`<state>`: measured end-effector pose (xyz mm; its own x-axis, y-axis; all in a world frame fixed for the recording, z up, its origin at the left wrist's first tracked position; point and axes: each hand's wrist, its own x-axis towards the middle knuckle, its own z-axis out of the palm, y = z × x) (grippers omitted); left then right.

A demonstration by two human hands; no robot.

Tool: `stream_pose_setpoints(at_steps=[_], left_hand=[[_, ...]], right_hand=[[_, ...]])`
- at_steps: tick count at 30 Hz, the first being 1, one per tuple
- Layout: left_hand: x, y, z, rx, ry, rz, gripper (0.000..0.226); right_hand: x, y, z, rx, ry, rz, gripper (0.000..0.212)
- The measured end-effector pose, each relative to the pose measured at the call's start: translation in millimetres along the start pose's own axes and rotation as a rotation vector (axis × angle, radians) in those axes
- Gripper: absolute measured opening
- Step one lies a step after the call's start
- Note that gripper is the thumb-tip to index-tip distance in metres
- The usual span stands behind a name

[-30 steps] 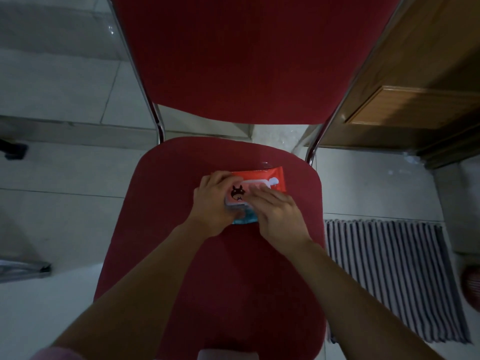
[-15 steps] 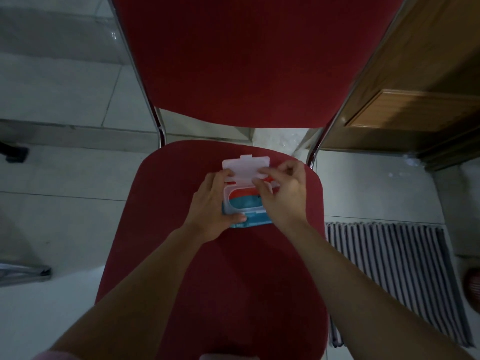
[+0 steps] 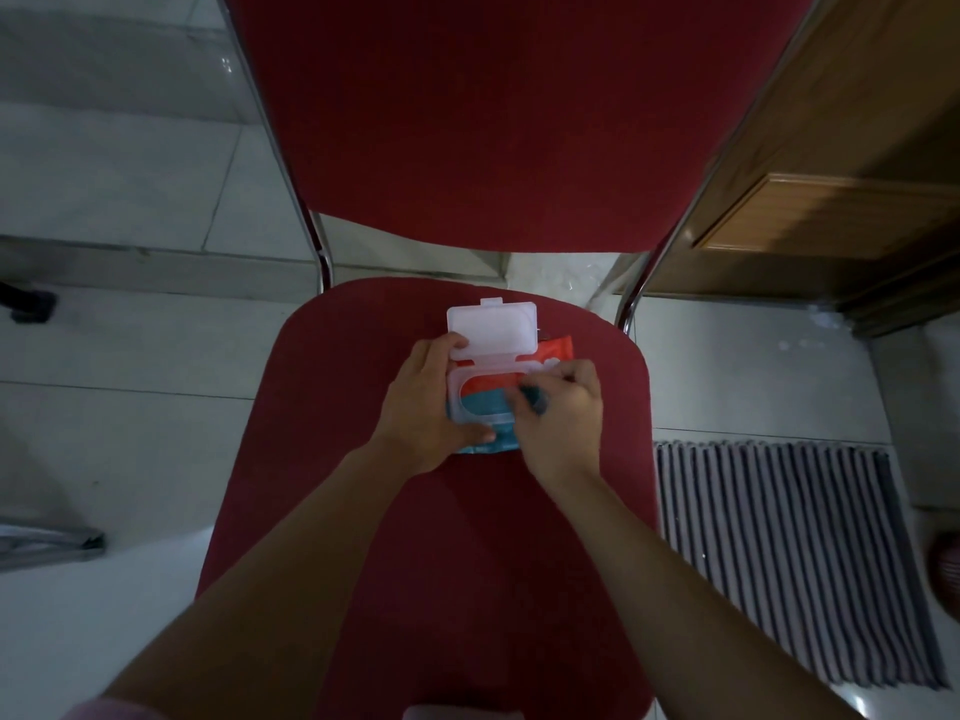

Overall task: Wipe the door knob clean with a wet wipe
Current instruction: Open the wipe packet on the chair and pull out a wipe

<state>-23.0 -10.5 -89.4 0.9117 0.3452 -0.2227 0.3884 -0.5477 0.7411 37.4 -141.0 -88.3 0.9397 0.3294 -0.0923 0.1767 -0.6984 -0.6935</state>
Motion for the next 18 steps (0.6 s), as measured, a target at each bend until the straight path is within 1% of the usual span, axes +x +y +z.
stream_pose_setpoints(at_steps=[2, 5, 7, 10, 13, 15, 16, 18], left_hand=[[0.4, 2.2, -1.5, 0.004, -0.023, -0.009, 0.087], [-1.7, 7.0, -0.2, 0.021, -0.031, -0.024, 0.058], [-3.9, 10.9, 3.9, 0.014, 0.019, -0.052, 0.043], [-3.0, 15.3, 12.8, 0.05, 0.118, -0.108, 0.029], [-2.2, 17.0, 17.4, 0.073, 0.176, -0.115, 0.022], [-3.0, 16.3, 16.8, 0.064, 0.187, -0.106, 0.019], [-4.0, 15.5, 15.2, 0.054, 0.188, -0.104, 0.018], [-4.8, 12.8, 11.1, 0.024, 0.201, -0.086, 0.016]], right_hand=[[3.9, -4.2, -1.5, 0.093, -0.013, 0.132, 0.01], [6.9, -7.1, 0.3, 0.174, -0.028, 0.216, 0.004], [7.5, -7.8, 5.4, 0.178, -0.044, 0.241, 0.004], [7.7, -10.0, 10.7, 0.149, -0.08, 0.272, 0.009], [8.3, -12.5, 9.0, 0.217, -0.112, 0.305, 0.013], [9.1, -11.4, 7.1, 0.222, -0.147, 0.274, 0.021], [9.6, -9.8, 6.2, 0.217, -0.147, 0.255, 0.022], [10.0, -4.7, 3.1, 0.181, -0.146, 0.191, 0.012]])
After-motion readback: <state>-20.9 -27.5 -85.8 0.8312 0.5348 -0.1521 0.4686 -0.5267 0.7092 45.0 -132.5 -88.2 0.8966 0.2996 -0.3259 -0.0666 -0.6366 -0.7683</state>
